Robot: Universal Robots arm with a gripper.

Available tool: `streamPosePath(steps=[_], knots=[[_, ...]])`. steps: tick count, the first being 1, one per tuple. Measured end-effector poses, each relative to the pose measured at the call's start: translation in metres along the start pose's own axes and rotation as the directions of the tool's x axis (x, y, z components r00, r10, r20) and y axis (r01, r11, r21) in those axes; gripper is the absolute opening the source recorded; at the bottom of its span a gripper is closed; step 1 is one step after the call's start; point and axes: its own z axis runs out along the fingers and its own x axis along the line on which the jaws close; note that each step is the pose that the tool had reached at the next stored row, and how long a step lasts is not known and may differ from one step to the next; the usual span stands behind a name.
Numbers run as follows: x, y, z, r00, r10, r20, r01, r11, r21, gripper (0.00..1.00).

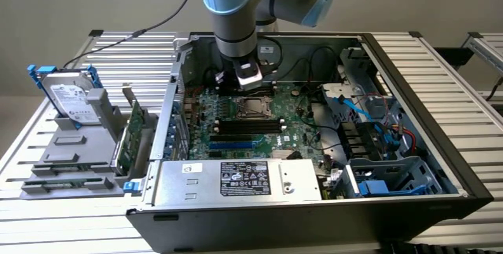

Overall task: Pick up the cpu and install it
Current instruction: 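Close the cpu cover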

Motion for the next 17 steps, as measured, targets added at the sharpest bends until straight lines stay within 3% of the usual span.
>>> streamPosePath(steps=[7,17], knots=[[0.0003,-0.0017,0.0012,0.9996,0.026,-0.0066,-0.026,0.9996,-0.0052,0.11],[0.0011,-0.0042,0.0026,0.9995,0.031,-0.0079,-0.031,0.9995,-0.0057,0.11]])
